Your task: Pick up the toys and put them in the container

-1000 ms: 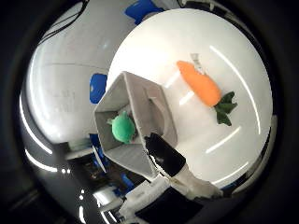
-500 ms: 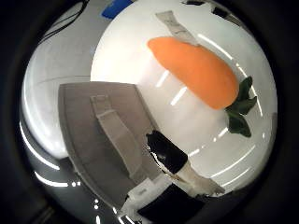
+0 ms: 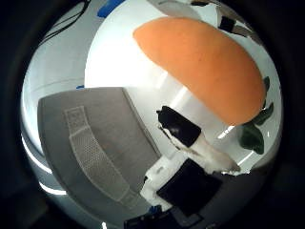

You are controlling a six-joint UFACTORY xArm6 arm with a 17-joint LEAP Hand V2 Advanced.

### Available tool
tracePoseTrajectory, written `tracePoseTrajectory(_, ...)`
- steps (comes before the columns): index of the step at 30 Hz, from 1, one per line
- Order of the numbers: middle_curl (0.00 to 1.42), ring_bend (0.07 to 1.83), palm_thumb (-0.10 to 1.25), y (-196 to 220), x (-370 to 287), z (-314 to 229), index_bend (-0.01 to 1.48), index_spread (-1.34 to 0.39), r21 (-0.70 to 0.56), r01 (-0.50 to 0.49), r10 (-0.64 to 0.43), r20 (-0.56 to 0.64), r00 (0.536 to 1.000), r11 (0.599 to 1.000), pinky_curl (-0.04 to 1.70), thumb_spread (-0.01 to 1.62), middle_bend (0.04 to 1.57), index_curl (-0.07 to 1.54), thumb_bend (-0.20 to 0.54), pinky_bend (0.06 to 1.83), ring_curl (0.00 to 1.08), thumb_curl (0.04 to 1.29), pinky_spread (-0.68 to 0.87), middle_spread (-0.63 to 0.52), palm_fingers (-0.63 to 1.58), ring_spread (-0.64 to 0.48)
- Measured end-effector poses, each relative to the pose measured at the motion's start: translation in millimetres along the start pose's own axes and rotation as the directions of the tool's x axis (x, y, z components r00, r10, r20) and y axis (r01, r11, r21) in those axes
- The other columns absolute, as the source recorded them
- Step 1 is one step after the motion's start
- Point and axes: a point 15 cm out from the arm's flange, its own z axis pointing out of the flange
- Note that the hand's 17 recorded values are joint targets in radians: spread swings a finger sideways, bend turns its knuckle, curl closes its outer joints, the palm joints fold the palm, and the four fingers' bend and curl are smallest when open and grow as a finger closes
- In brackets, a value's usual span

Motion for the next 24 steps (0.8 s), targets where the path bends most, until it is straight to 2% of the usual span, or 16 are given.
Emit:
tracePoseTrajectory(2,0.55,1.08,0.62,-0.5,1.5,-1.8,0.20,-0.14,-0.008,0.003,-0.003,-0.021,1.000,1.000,0.29,1.16,0.75,0.31,-0.015,0.65,0.41,0.34,-0.29,-0.15,0.62,-0.26)
tracePoseTrajectory(5,0.61,1.13,0.70,3.6,0.7,-6.1,0.28,-0.22,-0.034,0.007,-0.009,-0.031,0.999,0.999,0.34,1.14,0.80,0.35,-0.004,0.77,0.45,0.37,-0.44,-0.22,0.83,-0.30)
tracePoseTrajectory(8,0.67,1.11,0.87,0.1,-0.1,-15.0,0.45,-0.30,-0.031,0.020,-0.021,-0.042,0.999,0.999,0.41,1.09,0.89,0.44,0.024,0.89,0.49,0.41,-0.50,-0.25,1.11,-0.31)
tracePoseTrajectory(9,0.68,1.12,0.92,-0.8,0.1,-17.3,0.51,-0.31,-0.028,0.027,-0.029,-0.048,0.998,0.999,0.45,1.06,0.92,0.48,0.025,0.92,0.50,0.43,-0.49,-0.26,1.14,-0.31)
tracePoseTrajectory(15,0.76,1.19,1.01,13.7,1.4,-43.2,0.62,-0.33,-0.044,0.045,-0.047,-0.049,0.998,0.998,0.60,0.87,1.00,0.61,-0.017,1.08,0.59,0.54,-0.43,-0.27,1.06,-0.30)
tracePoseTrajectory(21,0.85,1.24,1.02,37.0,0.6,-130.3,0.76,-0.33,0.048,0.083,-0.083,-0.014,0.996,0.995,0.73,0.74,1.06,0.75,-0.020,1.14,0.67,0.64,-0.39,-0.29,0.96,-0.31)
tracePoseTrajectory(24,0.90,1.27,1.02,61.9,-4.6,-168.5,0.84,-0.33,0.073,0.109,-0.110,0.013,0.994,0.991,0.79,0.72,1.10,0.81,-0.018,1.15,0.72,0.68,-0.37,-0.29,0.91,-0.31)
